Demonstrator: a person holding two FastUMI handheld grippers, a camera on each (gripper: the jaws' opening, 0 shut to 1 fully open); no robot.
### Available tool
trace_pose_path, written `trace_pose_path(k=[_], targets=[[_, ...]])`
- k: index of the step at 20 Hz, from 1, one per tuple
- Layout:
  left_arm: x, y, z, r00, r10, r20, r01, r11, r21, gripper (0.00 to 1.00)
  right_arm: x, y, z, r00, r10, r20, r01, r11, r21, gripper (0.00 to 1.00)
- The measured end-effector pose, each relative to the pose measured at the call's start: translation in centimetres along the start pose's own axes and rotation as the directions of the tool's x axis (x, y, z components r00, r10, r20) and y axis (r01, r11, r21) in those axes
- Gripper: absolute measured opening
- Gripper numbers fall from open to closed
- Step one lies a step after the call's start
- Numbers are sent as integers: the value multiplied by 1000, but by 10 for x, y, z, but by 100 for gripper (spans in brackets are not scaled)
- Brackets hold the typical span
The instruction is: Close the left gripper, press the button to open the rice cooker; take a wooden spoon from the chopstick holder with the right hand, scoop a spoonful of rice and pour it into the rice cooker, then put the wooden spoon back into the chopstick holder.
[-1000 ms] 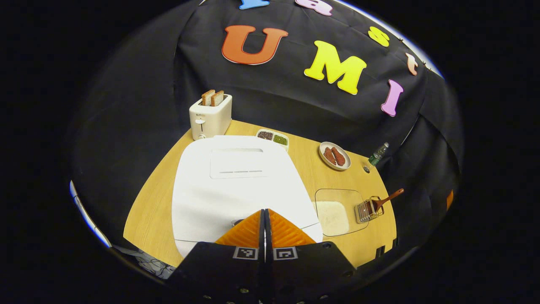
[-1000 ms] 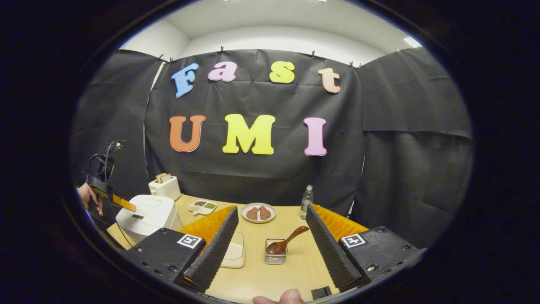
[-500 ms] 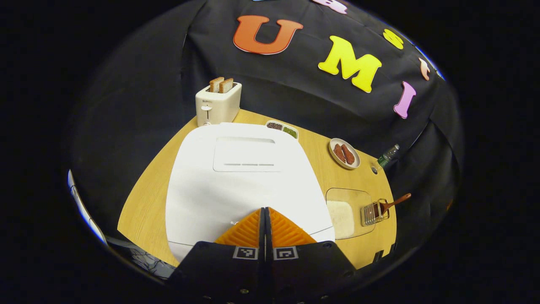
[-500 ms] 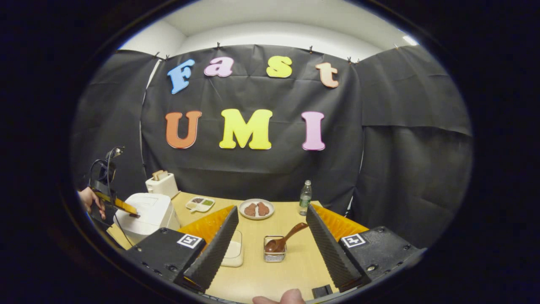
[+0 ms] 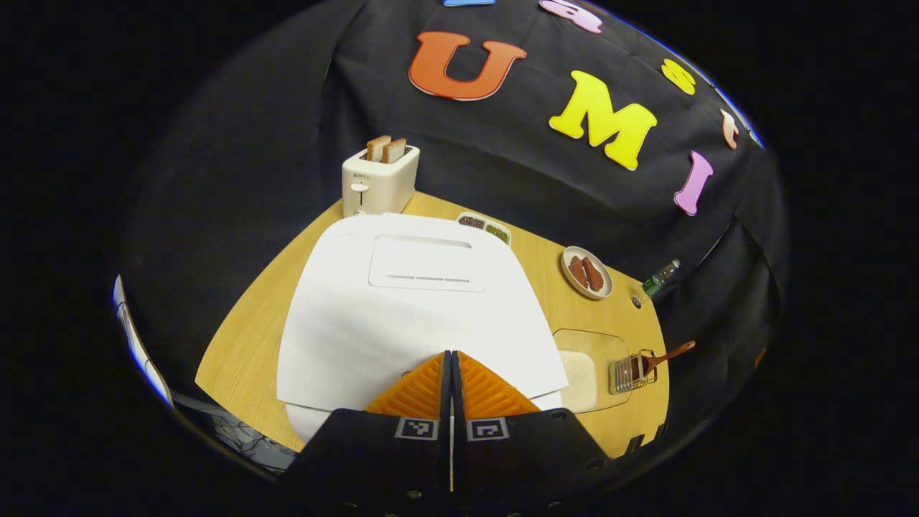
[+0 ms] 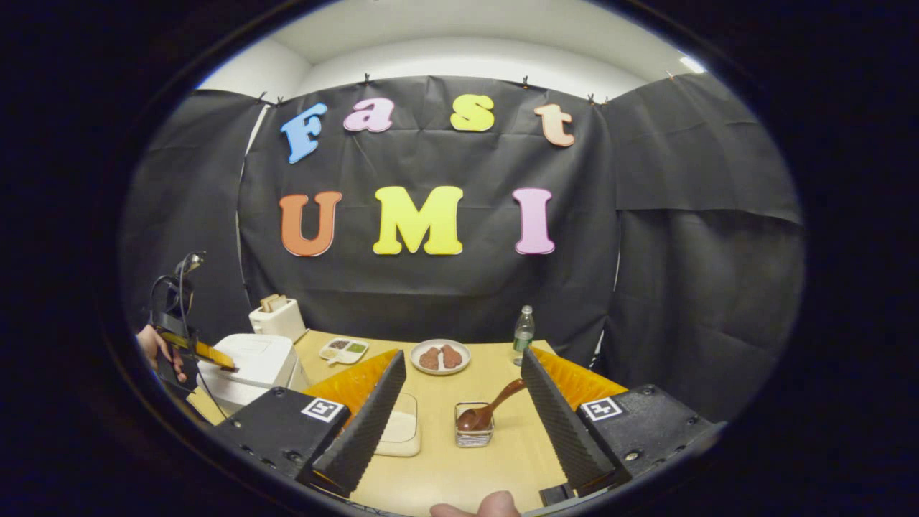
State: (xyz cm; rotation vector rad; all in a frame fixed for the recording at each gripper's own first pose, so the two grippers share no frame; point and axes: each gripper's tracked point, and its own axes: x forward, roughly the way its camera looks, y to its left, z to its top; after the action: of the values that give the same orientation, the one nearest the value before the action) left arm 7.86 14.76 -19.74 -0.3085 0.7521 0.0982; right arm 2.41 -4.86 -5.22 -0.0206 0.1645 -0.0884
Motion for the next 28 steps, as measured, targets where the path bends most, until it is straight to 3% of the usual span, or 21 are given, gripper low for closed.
trace_pose_path(k=[3,4,7,11,13,16,20,25,28], targets=[[-18,-15,44,990,-19,138,16,1000,21,2,-7,-13,-2,999,-36,-1,36,999,14,100],[-24,-18,59,984,-23,177,18,999,28,11,-10,-18,-3,999,-48,-5,48,999,18,100],[-28,-23,103,956,-27,292,8,998,66,25,-17,-26,-14,997,-67,-34,69,997,39,100],[-38,-29,154,907,-33,420,-17,993,113,33,-25,-29,-15,996,-84,-40,86,995,57,100],[-51,-34,173,878,-39,477,-31,990,138,46,-29,-28,-11,996,-83,-29,84,995,57,100],[-86,-43,192,813,-48,580,-61,984,166,91,-30,-22,-5,997,-74,-12,74,996,54,100],[-139,-48,184,745,-76,663,-86,974,208,94,-31,-17,-3,998,-58,-7,58,997,56,100],[-183,-52,151,710,-97,697,-106,964,242,94,-30,-12,-4,999,-46,-7,46,998,51,100],[-196,-51,126,713,-109,692,-103,961,257,94,-26,-11,-10,999,-43,-27,45,998,54,100]])
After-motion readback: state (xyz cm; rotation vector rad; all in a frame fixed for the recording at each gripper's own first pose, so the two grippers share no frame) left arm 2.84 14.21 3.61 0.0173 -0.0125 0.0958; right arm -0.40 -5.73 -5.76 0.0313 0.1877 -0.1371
